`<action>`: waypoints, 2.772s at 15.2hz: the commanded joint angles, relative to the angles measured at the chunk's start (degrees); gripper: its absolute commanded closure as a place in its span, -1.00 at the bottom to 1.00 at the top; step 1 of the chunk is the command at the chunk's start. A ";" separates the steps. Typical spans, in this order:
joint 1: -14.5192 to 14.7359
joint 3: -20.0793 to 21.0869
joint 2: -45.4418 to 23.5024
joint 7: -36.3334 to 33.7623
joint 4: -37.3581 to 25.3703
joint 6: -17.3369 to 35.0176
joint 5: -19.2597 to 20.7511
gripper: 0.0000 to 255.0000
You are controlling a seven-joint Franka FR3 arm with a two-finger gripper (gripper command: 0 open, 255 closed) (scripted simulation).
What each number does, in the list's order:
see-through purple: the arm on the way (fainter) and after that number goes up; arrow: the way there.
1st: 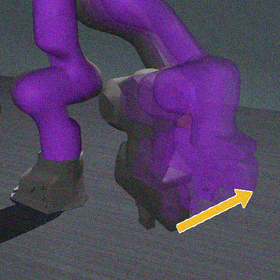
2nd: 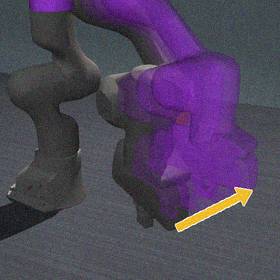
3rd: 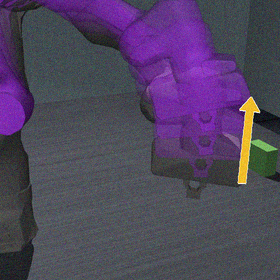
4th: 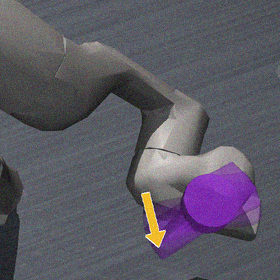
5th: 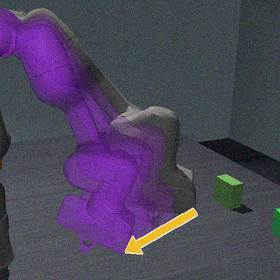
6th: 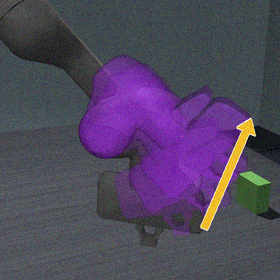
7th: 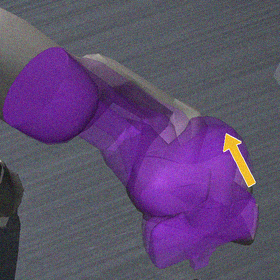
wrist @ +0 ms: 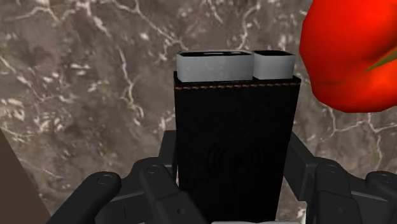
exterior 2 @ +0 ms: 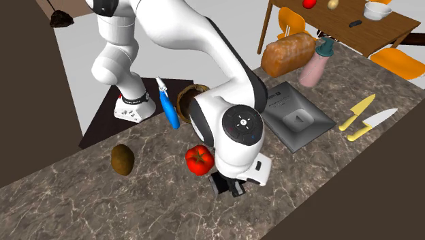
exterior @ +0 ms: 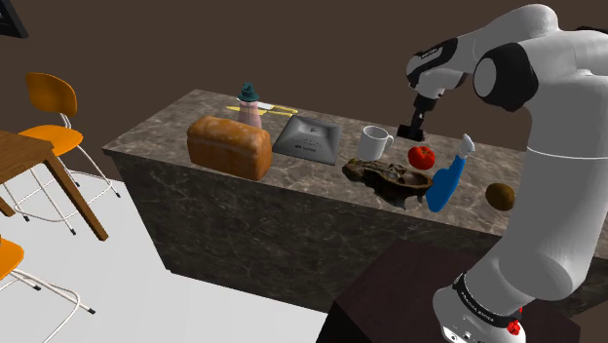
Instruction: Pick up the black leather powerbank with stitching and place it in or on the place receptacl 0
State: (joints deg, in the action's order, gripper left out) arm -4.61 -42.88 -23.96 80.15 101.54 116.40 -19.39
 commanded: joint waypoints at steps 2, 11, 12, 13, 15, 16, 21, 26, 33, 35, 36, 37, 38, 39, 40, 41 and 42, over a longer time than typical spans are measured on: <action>0.27 -0.46 0.95 -0.62 -1.22 -1.92 0.86 1.00; 0.74 -1.54 3.31 -2.11 -5.37 -7.75 3.00 1.00; 0.76 -1.64 3.52 -2.25 -5.90 -8.42 3.19 1.00; 0.76 -1.72 3.71 -2.38 -6.46 -9.10 3.37 1.00; 0.76 -1.88 4.04 -2.63 -7.61 -10.49 3.70 1.00; 0.74 -1.96 4.19 -2.74 -8.21 -11.18 3.84 1.00; 2.63 -2.52 7.17 -4.64 -7.85 -12.94 5.92 1.00; 10.98 -2.39 19.97 -14.06 4.90 -8.81 14.90 1.00; 15.23 4.02 35.72 -28.84 18.59 -6.88 25.35 1.00; 15.56 6.47 39.28 -32.62 21.82 -6.85 27.06 1.00; 15.65 7.75 40.92 -34.42 23.34 -6.87 27.70 1.00; 15.77 9.00 42.47 -36.17 24.80 -6.92 28.23 1.00; 15.89 10.26 43.94 -37.88 26.20 -6.99 28.64 1.00; 16.02 11.52 45.34 -39.55 27.53 -7.07 28.95 1.00; 16.17 12.78 46.66 -41.18 28.81 -7.15 29.15 1.00; 16.34 14.02 47.91 -42.78 30.03 -7.25 29.27 1.00; 16.56 15.25 49.10 -44.36 31.19 -7.35 29.30 1.00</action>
State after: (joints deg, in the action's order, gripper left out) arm 11.75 -28.88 23.90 37.45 131.86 109.45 9.84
